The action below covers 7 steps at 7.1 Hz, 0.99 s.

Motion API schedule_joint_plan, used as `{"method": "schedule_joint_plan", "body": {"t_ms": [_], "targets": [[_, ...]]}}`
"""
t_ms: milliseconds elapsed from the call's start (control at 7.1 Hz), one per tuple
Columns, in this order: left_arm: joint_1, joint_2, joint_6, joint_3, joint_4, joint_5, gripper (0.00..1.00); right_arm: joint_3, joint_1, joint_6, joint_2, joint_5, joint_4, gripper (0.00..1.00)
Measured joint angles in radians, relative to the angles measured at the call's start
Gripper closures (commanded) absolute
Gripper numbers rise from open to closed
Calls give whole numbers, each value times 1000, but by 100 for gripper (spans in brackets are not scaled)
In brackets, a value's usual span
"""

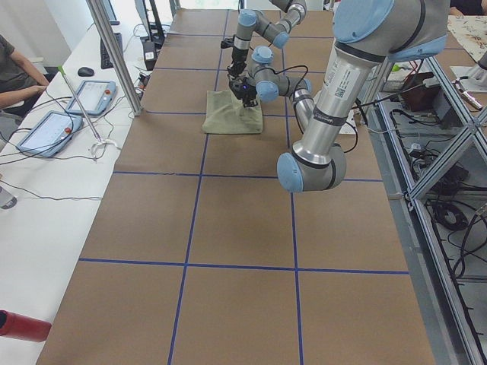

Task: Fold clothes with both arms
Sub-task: 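Carry the near edge with both grippers over the shirt toward the far edge, then lay the edge down at the far edge and open both grippers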

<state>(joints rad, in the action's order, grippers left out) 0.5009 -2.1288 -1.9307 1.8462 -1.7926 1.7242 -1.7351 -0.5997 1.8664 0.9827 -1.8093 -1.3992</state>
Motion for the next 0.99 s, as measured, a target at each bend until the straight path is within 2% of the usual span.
{"method": "schedule_joint_plan", "body": {"t_ms": [282,423,563,704,845,986], "targets": [[36,-30,0,-81,-56,0,100,108,-32,-27,-24,-1,105,100],[49,-49,0,-121,-74,0,100,128,-41,-34,-26,-3,120,100],[59,-60,0,-154,-97,0,82,141,-46,-36,-27,-4,126,82],[73,-72,11,-182,-113,-1,67,163,-47,-39,-37,-5,128,1],[97,-92,47,-229,-135,0,1,214,-50,-45,-64,-4,146,0],[131,-119,94,-315,-191,0,0,287,-62,-51,-92,-3,193,0]]}}
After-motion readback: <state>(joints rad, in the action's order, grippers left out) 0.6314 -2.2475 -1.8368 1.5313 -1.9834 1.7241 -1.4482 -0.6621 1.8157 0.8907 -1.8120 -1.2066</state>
